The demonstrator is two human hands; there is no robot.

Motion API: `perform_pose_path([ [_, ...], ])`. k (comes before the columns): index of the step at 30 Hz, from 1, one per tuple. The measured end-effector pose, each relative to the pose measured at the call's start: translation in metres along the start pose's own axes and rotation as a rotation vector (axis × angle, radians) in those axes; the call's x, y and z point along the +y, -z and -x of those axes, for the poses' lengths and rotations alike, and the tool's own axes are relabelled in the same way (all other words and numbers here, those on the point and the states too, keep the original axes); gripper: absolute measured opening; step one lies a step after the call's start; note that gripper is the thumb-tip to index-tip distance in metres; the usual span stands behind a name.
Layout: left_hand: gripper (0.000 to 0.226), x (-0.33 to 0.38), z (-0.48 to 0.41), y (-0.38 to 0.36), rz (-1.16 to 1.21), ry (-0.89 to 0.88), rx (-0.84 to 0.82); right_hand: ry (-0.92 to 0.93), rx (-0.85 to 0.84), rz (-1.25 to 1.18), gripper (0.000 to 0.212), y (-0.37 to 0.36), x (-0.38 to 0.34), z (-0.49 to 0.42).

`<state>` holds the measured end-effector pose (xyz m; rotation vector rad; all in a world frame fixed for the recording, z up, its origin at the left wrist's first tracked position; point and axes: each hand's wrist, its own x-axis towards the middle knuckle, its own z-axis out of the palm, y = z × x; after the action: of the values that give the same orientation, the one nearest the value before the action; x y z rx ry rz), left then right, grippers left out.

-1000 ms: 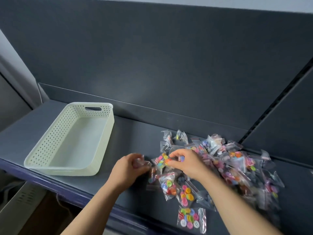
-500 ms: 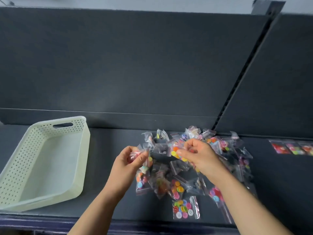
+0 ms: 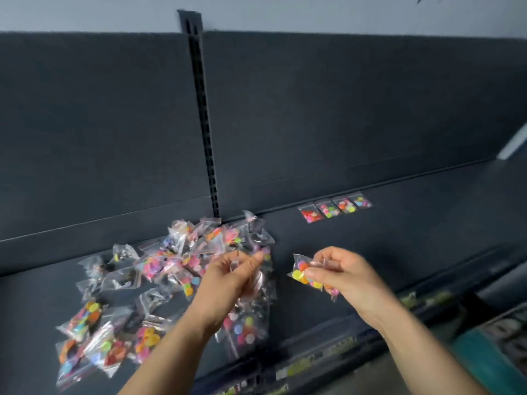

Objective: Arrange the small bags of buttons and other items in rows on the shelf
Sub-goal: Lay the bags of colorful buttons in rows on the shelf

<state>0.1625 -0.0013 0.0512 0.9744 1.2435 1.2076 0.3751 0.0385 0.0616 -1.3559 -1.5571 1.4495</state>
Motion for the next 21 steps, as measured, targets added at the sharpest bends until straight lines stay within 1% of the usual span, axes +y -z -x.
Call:
perform_pose_path([
  [3,0.008,-0.007,-0.018,-0.063,0.037,0.074,-0.037,-0.004,-0.001,0.027,0.010,0.052,0.013,0.004],
  [5,0.013,-0.010,-0.030,-0.103,0.029,0.083,-0.111,0.000,-0.011,0.044,0.013,0.086,0.022,0.004],
  [8,0.013,-0.013,-0.046,-0.157,-0.002,0.077,-0.211,-0.003,-0.032,0.045,0.011,0.132,0.032,0.001],
  [12,0.015,-0.021,-0.066,-0.203,-0.006,0.105,-0.153,-0.044,0.009,-0.008,0.020,0.179,0.042,-0.004],
  [13,0.013,-0.022,-0.069,-0.210,-0.005,0.102,-0.137,-0.061,0.012,-0.011,0.019,0.188,0.045,-0.006],
  [16,0.013,-0.028,-0.083,-0.231,0.010,0.102,-0.097,-0.086,-0.021,0.024,0.006,0.214,0.058,-0.016],
  [21,0.021,-0.032,-0.115,-0.254,-0.029,0.116,-0.075,-0.127,0.095,-0.097,0.012,0.246,0.070,-0.053],
])
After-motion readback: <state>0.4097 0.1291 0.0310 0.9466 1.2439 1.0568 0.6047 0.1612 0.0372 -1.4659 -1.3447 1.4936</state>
